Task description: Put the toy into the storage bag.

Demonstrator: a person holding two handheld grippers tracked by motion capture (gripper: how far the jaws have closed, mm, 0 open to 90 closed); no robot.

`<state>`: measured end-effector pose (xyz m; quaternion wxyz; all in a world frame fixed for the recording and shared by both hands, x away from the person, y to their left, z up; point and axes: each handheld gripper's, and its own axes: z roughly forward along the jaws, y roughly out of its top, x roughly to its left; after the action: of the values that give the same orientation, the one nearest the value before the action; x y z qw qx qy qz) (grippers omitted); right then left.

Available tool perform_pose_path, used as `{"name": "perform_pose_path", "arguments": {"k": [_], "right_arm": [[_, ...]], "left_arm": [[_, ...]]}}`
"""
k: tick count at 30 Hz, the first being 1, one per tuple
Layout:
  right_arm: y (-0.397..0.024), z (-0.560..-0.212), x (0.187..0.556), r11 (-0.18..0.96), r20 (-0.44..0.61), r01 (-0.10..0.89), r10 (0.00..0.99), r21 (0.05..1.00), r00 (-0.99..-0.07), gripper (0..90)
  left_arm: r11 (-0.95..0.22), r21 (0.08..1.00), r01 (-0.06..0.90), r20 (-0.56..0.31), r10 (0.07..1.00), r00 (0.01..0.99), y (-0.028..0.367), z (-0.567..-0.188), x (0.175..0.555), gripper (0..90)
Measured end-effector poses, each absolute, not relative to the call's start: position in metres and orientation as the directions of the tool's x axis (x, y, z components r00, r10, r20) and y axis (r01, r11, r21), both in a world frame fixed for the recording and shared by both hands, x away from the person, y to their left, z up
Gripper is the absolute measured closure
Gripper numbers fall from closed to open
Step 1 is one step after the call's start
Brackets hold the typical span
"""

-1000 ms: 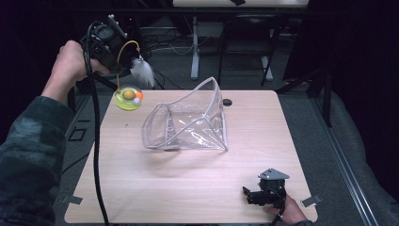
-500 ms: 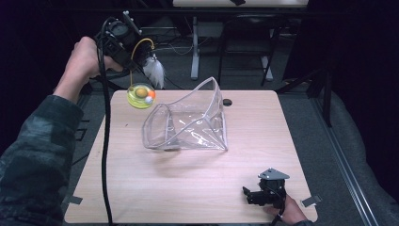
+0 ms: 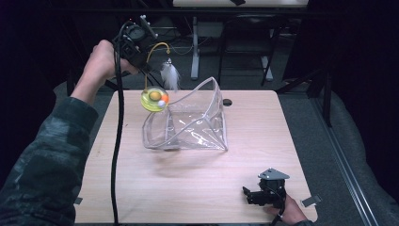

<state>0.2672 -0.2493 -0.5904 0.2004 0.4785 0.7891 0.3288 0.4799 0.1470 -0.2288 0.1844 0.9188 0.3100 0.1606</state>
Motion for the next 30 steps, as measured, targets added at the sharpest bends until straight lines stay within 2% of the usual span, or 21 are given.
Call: {"name": "perform_pose_path", "arguments": {"k": [21, 24, 25, 30], "right_arm": [[-0.249, -0.59, 0.267, 0.326, -0.001, 0.623, 0.887, 0.711, -0.462, 0.0], [-0.251, -0.588, 0.267, 0.354, -0.028, 0.629, 0.884, 0.692, -0.467, 0.0], [-0.249, -0.591, 0.267, 0.321, 0.001, 0.622, 0.888, 0.714, -0.46, 0.0], [-0.249, -0.59, 0.267, 0.33, -0.007, 0.624, 0.887, 0.708, -0.461, 0.0]], "left_arm": [[-0.757, 0.418, 0.503, 0.092, 0.586, 0.805, 0.122, -0.271, 0.491, 87.9], [-0.761, 0.414, 0.5, 0.084, 0.579, 0.811, 0.118, -0.278, 0.493, 87.9], [-0.763, 0.409, 0.501, 0.084, 0.578, 0.812, 0.117, -0.279, 0.493, 87.9], [-0.767, 0.4, 0.502, 0.073, 0.573, 0.816, 0.114, -0.287, 0.494, 87.9]]}}
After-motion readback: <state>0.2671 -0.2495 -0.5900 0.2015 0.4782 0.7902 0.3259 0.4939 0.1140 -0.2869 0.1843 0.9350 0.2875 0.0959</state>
